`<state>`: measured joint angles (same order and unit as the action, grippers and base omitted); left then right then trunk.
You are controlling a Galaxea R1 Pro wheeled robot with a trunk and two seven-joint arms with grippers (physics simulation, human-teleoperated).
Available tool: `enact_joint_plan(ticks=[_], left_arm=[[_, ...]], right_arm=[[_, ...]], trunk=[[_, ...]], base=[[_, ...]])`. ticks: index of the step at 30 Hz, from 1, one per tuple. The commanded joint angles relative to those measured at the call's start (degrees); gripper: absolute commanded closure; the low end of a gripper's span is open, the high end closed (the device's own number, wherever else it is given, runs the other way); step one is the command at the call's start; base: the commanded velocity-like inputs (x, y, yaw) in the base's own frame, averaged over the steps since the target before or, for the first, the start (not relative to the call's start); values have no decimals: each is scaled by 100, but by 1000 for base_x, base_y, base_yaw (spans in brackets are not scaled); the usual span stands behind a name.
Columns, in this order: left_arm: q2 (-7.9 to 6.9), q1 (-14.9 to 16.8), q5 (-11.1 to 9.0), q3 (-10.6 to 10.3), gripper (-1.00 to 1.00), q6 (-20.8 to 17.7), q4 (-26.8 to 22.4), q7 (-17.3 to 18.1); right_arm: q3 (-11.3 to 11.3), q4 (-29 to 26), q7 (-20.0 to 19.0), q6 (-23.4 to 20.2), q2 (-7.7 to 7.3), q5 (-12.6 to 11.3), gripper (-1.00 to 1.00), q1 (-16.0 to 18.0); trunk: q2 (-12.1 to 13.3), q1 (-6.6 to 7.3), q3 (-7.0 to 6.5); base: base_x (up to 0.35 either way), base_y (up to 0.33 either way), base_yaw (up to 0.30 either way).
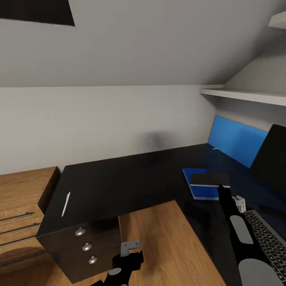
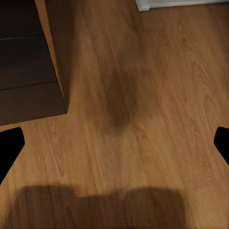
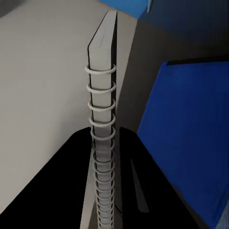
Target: In the bedroom, organize the workspace by keeping the computer under the desk, ensuring the monitor is on the desk, placing the keyboard on the desk next to the monitor, placing the mouse on the desk next to the keyboard, moving the folder from the swivel chair onto the desk next to the mouse, stacking the notebook on top of the folder with the pen on top of the notebook, and positioning the swivel chair next to the desk.
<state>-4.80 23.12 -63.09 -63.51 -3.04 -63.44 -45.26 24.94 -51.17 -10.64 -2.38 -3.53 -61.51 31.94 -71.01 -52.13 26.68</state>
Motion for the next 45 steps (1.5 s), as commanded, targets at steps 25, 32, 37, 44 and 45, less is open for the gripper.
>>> enact_joint_plan(ticks=[25,32,37,44,45], left_arm=[[-4,8,7,-358,-100,5,-19,-39],[-4,8,-5,-363,-100,-4,-16,-35],[3,8,-13,-363,-100,-11,-18,-36],[2,8,-18,-363,-100,-12,-18,-35],[3,8,-19,-363,-100,-12,-18,-35]], right_arm=[[2,10,185,275,-8,-63,100,3],[-5,10,185,281,1,-63,100,5],[-11,12,185,282,1,-58,100,5],[-30,19,185,282,1,-55,100,5],[-31,19,185,282,1,-55,100,5]], trunk=[[-4,-1,6],[-4,-1,6],[-4,-1,6],[-4,-1,6],[-4,-1,6]], base=[[112,-29,0],[169,-1,0],[35,0,0],[13,0,0],[89,0,0]])
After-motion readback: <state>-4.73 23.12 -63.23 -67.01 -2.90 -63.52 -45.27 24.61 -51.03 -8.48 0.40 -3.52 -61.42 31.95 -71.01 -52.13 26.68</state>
